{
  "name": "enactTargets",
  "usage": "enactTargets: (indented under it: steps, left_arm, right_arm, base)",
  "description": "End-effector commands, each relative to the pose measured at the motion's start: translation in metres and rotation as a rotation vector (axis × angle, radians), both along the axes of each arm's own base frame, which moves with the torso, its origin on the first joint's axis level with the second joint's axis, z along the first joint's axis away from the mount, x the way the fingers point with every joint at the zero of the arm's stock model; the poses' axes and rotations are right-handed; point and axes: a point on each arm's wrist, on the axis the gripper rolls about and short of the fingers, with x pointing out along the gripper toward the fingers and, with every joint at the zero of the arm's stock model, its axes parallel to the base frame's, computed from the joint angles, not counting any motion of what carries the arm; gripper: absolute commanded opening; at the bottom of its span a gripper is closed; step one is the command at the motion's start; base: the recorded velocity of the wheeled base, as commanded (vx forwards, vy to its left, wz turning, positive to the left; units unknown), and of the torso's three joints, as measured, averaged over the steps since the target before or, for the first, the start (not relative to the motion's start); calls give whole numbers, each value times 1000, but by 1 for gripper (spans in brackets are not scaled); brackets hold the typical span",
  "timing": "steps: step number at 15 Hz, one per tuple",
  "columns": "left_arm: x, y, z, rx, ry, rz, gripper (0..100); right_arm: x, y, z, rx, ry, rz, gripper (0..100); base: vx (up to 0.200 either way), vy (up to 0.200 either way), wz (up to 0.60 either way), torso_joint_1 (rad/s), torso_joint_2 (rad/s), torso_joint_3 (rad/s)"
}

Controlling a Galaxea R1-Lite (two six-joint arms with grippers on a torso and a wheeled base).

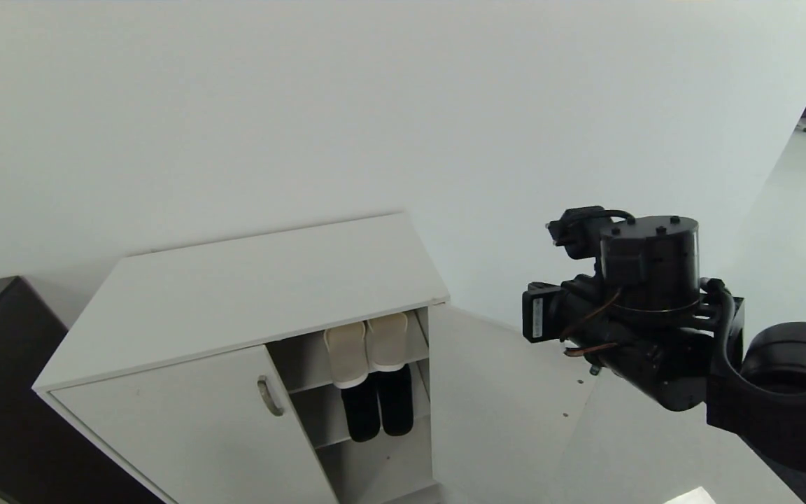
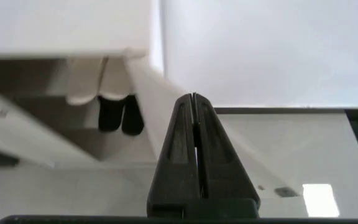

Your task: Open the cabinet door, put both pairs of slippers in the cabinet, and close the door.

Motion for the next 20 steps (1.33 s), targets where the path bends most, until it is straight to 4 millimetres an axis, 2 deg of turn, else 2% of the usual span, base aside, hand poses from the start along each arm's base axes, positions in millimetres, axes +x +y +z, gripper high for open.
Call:
enactTargets:
  steps: [1,4,6,8,16,20]
  left_arm:
    - [0,0,0,0,0,-1,0]
    - [0,0,0,0,0,-1,0]
    - [0,0,0,0,0,-1,0]
    - [0,0,0,0,0,1,0]
    - [0,0,0,0,0,-1,0]
    - [0,0,0,0,0,-1,0]
  right_arm:
    - [17,-10,-10,16,33,-67,0]
    - [30,-19,-17,11,48,-112,0]
    - [32,-19,-19,13,50,-115,0]
    - [38,-25,-22,13,57,-134,0]
    - [84,-42,-42,40,47,-195,0]
    - [107,-53,-65,39,78,-209,0]
  base:
    - [-200,0,0,2,12,-2]
    - [-200,0,0,9,9,-1]
    - [-200,0,0,-12,7,-2]
    - [0,0,0,0,0,0]
    - [0,0,0,0,0,0]
    - [0,0,0,0,0,0]
